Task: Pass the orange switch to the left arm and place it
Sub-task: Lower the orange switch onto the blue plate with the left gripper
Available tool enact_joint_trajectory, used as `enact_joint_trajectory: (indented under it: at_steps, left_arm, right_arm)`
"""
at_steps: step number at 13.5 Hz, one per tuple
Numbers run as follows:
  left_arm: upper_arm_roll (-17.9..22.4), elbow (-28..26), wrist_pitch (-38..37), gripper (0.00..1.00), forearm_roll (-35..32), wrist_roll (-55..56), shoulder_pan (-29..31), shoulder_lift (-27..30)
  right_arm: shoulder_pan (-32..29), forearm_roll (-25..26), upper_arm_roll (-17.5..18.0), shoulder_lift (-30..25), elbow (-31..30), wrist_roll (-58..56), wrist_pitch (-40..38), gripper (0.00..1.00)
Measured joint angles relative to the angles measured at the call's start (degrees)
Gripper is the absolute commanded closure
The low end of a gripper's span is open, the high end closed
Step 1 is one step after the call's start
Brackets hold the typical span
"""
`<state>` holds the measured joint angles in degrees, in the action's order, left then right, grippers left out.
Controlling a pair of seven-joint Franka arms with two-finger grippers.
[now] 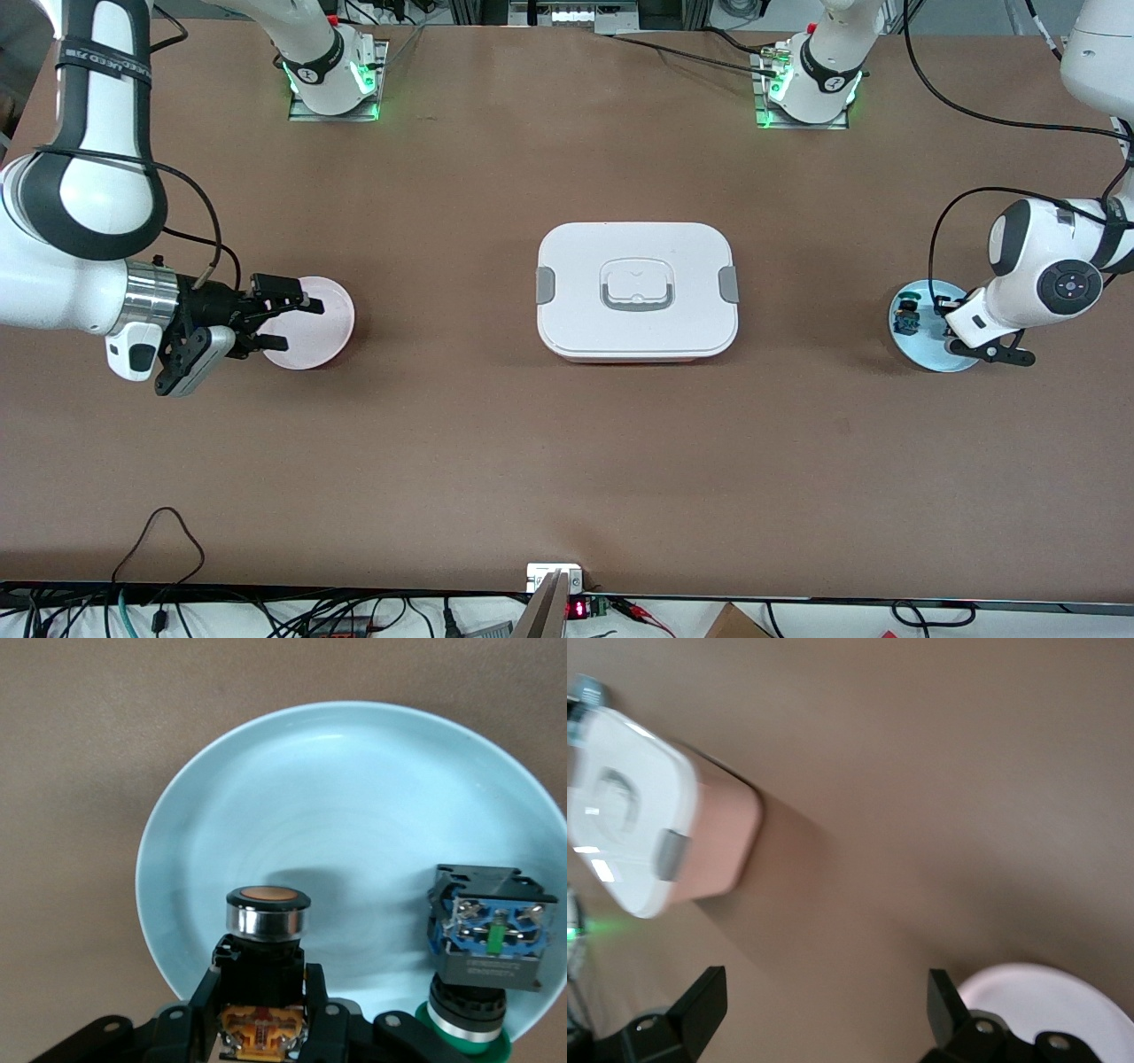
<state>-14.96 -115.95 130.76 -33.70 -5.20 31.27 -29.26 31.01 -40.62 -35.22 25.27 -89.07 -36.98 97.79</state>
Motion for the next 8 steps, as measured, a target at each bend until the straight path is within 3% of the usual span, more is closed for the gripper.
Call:
enact_joint_trajectory:
  at_steps: [2,4,5,8]
  left_arm:
    - [0.0,0.1,0.2,0.24,-0.2,0.0,0.0,-0.4]
    - [0.0,0.3,0.2,0.18,-0.2,-0.3,0.0,-0.5]
    - [0.0,0.4,0.2,0.09,-0.2,-0.7,0.2,-0.5]
    - [-0.5,2.3,0.3,0.0,-0.3,-2.9,1.6,-0.2]
  right_arm:
    - [0.2,9.7,0.9,-1.0,0.5,9.2,-0.2,0.0]
    - [-0.4,20.4,3.7,-3.0,0.7,15.7,-2.5,0.0]
    - [-1.5,25.0,6.2,-4.3,0.9,18.9,-4.1,0.0]
    - [-9.2,34.2,14.7,-7.6,2.0,22.5,-9.2,0.0]
